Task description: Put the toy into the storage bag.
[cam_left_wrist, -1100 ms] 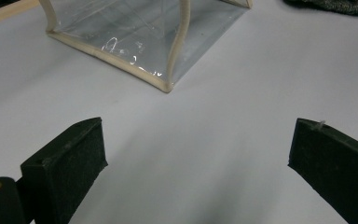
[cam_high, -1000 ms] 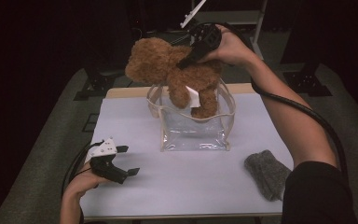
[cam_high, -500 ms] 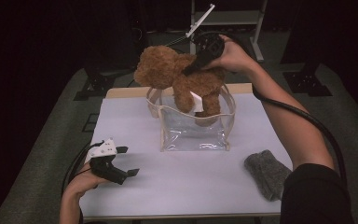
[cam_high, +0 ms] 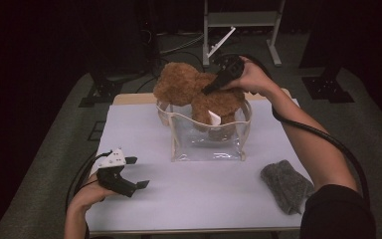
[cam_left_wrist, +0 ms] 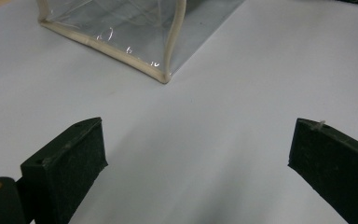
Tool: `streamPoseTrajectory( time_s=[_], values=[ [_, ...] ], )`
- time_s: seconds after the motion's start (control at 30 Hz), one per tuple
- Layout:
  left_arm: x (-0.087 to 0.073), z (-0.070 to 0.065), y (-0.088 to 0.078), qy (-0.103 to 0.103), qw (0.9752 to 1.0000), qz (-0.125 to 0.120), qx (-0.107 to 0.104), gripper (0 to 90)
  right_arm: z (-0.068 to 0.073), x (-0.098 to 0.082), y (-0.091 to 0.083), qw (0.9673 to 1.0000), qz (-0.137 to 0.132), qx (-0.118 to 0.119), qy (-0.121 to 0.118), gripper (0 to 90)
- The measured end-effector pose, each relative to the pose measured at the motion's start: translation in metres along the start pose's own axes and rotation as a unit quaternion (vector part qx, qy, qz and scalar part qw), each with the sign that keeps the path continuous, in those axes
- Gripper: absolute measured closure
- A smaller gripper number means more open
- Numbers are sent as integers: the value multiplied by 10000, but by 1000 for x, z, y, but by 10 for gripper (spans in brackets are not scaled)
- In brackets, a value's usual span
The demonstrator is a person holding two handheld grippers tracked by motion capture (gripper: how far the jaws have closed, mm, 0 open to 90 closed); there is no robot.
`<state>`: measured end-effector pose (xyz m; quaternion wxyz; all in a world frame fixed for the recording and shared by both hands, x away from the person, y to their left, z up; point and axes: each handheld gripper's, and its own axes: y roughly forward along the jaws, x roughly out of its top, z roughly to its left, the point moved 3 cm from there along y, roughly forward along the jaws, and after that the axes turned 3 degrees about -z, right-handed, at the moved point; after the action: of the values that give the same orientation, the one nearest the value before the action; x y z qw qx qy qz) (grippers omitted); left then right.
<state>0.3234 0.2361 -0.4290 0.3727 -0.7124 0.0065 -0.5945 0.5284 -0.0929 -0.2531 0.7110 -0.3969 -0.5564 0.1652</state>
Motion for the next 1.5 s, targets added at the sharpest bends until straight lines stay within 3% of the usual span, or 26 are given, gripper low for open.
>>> streamPoseTrajectory(
  time_s=[0.33,0.53,0.63,0.83,1.07,1.3,1.5],
  values=[
    [-1,0,-2,-2,10000,29,-17,32,7,-44,35,9977,670,54,50,480],
    [0,-1,-1,10,10000,36,-11,32,8,-46,33,9987,507,-17,19,327],
    [0,-1,-2,3,10000,41,-3,32,10,-44,29,9994,343,-63,-84,314],
    [-1,0,-3,-18,10000,0,18,32,13,-32,27,9998,115,-57,-162,321],
    [-1,0,-3,-30,10000,-16,25,31,27,7,26,9984,-441,129,-331,336],
    [0,0,-5,-19,10000,-41,31,32,41,42,48,9963,-691,219,-469,377],
    [-3,2,-6,-47,10000,-32,58,32,39,53,67,9967,-647,118,-472,524]
  ],
)
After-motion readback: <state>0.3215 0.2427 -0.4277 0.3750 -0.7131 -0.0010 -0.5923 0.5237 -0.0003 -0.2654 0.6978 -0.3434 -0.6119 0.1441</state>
